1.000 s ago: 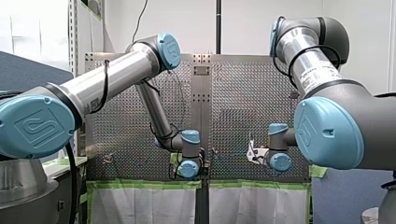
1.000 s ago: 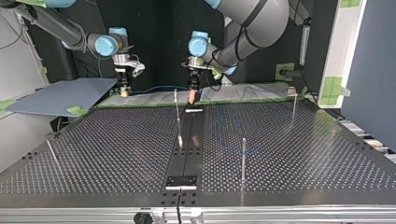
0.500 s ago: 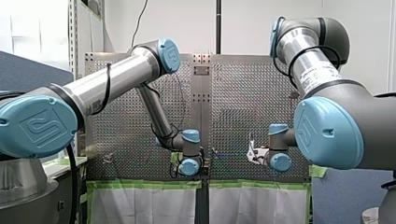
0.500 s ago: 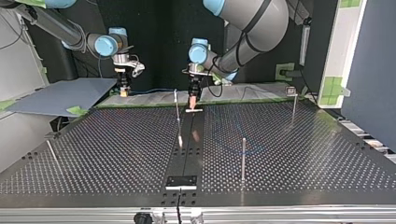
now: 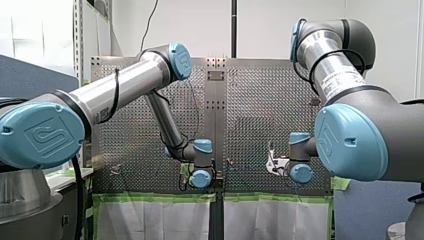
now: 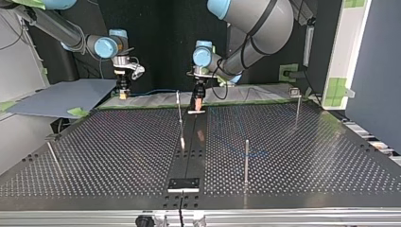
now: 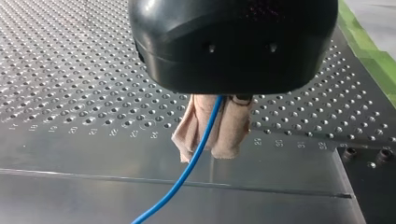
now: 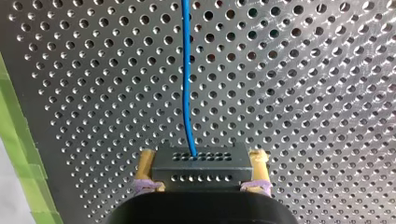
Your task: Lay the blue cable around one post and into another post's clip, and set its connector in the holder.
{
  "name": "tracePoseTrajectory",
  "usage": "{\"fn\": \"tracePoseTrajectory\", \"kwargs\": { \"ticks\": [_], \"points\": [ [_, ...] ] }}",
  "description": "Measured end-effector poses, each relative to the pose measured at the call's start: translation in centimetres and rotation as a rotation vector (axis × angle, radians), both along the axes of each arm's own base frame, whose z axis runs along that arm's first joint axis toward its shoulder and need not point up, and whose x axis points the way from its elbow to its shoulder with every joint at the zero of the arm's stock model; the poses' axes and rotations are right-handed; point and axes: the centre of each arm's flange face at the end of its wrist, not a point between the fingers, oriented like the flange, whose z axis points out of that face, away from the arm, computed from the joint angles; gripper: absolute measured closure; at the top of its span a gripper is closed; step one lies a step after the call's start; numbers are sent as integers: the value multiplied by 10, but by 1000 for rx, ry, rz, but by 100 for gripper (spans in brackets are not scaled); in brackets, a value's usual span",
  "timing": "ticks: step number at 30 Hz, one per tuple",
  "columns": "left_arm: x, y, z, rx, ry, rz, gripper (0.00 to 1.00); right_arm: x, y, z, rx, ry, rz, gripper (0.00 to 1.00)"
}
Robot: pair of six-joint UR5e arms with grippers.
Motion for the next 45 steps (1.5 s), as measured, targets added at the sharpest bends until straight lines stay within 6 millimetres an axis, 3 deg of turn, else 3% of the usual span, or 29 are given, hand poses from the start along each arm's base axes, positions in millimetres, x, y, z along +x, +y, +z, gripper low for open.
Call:
{"fn": "tracePoseTrajectory", "kwargs": {
  "ticks": [16,37,38,39,40,41,45],
  "points": [
    [11,-7,2,-6,-16,1,95,1,-17,8,-23,-5,-17,100],
    [25,-12,11,2,-27,9,95,-21,-40,5,-20,5,-81,100],
    [25,-12,10,4,-25,8,92,-22,-40,5,-18,6,-81,100],
    [25,-12,10,6,-23,8,26,-22,-40,4,-15,6,-82,100],
    [24,-12,10,7,-22,7,26,-23,-40,4,-14,7,-82,100],
    [24,-13,10,10,-20,5,0,-23,-41,4,-12,7,-82,100],
    [21,-15,9,41,-6,-17,0,-24,-40,3,-7,7,-82,100]
  ]
}}
